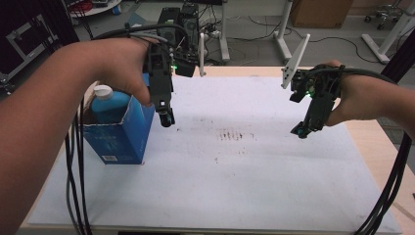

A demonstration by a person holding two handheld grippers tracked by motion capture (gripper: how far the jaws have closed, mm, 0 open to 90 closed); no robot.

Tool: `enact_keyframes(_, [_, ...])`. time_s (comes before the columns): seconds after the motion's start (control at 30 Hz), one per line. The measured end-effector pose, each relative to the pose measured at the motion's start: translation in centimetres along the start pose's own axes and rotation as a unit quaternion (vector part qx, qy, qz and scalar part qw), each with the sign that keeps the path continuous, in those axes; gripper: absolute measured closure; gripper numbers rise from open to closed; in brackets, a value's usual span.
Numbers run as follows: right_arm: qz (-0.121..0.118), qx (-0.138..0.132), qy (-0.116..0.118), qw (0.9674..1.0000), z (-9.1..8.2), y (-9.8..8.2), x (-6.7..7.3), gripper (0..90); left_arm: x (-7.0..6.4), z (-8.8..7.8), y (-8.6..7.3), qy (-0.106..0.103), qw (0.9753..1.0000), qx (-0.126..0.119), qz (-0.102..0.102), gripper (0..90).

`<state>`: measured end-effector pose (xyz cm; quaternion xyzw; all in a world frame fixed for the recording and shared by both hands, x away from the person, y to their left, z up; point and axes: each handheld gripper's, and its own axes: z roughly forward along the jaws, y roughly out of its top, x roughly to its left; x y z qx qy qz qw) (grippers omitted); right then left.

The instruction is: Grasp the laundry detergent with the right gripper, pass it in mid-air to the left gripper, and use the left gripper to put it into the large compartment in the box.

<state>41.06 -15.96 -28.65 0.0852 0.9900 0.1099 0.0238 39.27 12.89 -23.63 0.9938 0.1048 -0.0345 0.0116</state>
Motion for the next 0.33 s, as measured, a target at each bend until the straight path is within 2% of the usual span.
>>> enact_keyframes(0.33, [-0.001,0.005,-0.005,1.0,-0.36,0.41,0.22,0.6,-0.19,-0.33,-0.24,0.0,1.0,-0.007,0.002,1.7])
